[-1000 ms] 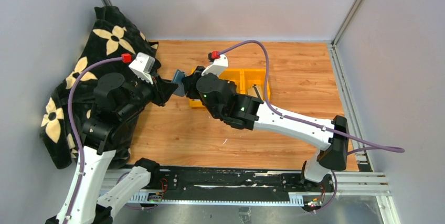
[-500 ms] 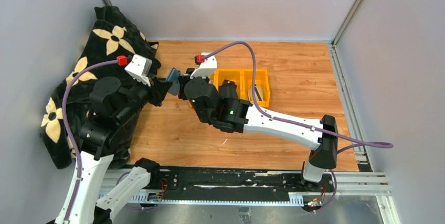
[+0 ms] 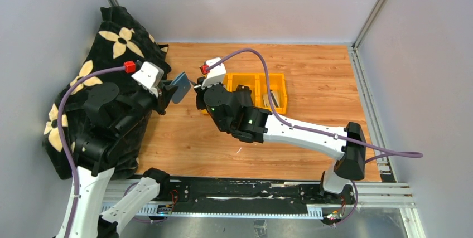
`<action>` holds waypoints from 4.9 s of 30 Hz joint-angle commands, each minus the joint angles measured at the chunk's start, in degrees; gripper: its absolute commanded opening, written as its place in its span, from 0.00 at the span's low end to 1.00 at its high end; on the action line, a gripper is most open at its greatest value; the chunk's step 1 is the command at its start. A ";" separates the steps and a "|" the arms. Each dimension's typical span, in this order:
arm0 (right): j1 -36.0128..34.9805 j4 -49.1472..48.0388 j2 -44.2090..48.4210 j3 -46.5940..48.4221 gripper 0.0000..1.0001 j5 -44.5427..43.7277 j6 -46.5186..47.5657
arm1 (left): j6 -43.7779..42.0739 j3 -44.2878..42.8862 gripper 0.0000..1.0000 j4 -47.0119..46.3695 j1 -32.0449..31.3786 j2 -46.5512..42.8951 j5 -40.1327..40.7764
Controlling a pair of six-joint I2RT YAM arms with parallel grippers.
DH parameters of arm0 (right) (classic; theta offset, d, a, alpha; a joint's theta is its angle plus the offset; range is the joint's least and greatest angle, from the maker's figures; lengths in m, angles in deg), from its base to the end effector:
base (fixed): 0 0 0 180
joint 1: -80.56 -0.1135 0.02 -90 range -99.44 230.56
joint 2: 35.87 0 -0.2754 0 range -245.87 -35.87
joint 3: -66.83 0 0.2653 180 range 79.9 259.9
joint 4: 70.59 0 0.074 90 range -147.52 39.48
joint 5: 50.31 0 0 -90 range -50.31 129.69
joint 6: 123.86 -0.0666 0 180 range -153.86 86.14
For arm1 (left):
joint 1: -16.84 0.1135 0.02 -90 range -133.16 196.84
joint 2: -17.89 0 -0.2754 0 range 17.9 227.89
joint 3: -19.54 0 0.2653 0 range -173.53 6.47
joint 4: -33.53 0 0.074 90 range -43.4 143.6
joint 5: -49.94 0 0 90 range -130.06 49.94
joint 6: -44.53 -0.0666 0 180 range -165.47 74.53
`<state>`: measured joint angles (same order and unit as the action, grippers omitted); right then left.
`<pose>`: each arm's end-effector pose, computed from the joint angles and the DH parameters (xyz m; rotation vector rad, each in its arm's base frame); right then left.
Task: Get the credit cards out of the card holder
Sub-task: Open the card holder at the center of the board.
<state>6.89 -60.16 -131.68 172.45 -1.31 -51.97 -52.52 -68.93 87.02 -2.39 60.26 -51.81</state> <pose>0.1638 0.4038 0.4313 -0.2111 1.6074 0.6843 0.1263 -0.0584 0.4724 0.5365 1.6217 -0.3326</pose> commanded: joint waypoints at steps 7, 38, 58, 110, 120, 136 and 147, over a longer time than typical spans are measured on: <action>1.26 0.30 6.53 -3.85 0.22 13.76 8.09 | -7.56 -2.40 0.00 -0.79 -0.20 -2.76 -7.52; 11.44 -46.18 34.18 -46.13 0.76 59.13 0.51 | 23.83 -8.60 0.00 -8.27 -0.20 0.97 -34.37; 11.62 -74.63 26.12 -45.30 0.70 52.46 -3.35 | 34.54 -7.40 0.00 -14.50 -0.20 0.50 -37.84; 13.79 -22.89 25.85 -18.37 0.00 67.63 -6.70 | 7.69 2.88 0.58 1.15 -0.20 -4.79 -30.55; 11.97 -22.77 23.79 -16.66 0.00 68.92 -7.97 | 7.45 3.89 0.15 0.32 -0.20 -3.97 -28.72; 21.03 -29.48 37.05 -38.41 0.78 70.31 -7.66 | 23.46 -5.49 0.00 -4.91 -0.20 2.03 -36.71; 22.16 -43.29 37.94 -49.50 0.74 76.08 -9.92 | 34.86 -6.46 0.00 -10.22 -0.20 4.22 -41.54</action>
<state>28.25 -94.45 -93.03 122.77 71.52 -60.10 -22.62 -74.15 79.85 -2.52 63.89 -90.56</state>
